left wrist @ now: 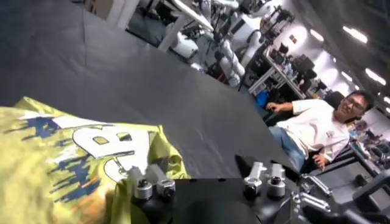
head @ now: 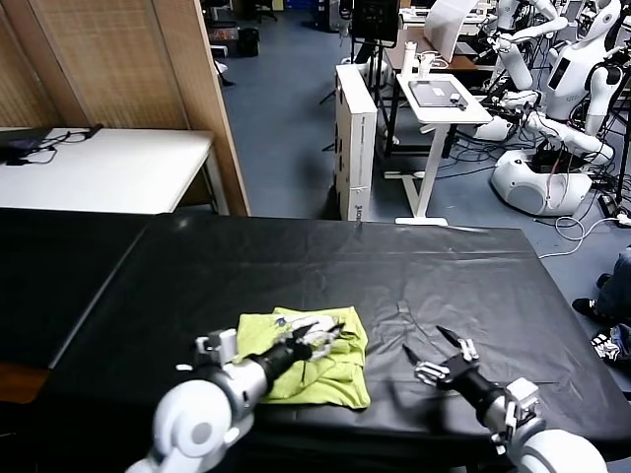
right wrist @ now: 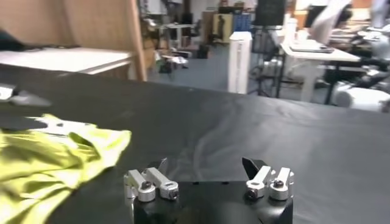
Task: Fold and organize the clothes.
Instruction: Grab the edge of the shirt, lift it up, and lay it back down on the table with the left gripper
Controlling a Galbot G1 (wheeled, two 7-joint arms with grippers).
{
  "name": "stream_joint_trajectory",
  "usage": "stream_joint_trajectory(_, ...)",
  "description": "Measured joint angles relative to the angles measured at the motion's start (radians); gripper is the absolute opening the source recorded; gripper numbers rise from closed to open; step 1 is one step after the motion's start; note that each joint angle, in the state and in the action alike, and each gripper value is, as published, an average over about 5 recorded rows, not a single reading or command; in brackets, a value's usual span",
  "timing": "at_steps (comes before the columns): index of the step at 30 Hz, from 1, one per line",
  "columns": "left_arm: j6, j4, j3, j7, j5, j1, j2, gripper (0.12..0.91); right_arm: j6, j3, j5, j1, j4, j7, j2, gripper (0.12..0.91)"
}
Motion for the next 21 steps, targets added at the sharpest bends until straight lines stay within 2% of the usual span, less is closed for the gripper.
stream_joint_trajectory(5, 0.0, -0.033, -0.128, 0.006, 0.0, 0.057, 0.069, 0.907, -0.018, -0.186, -0.038, 0.159, -0.024, -0.01, -0.063, 0.907)
stream_joint_trajectory(14, 0.0, -0.063, -0.313, 0.007, 0.012, 0.151, 0.113, 0.907, -0.068, -0.522, -0.009, 0.483, -0.084, -0.012, -0.073, 0.907)
stream_joint_trajectory(17, 0.0, -0.064, -0.347, 0.008, 0.02, 0.169, 0.116, 0.907, -0.072, -0.594, -0.001, 0.562, -0.101, -0.012, -0.074, 0.892)
stream_joint_trajectory(21, -0.001, -0.065, -0.371, 0.018, 0.038, 0.186, 0.116, 0.907, -0.072, -0.644, 0.002, 0.617, -0.11, -0.012, -0.075, 0.815)
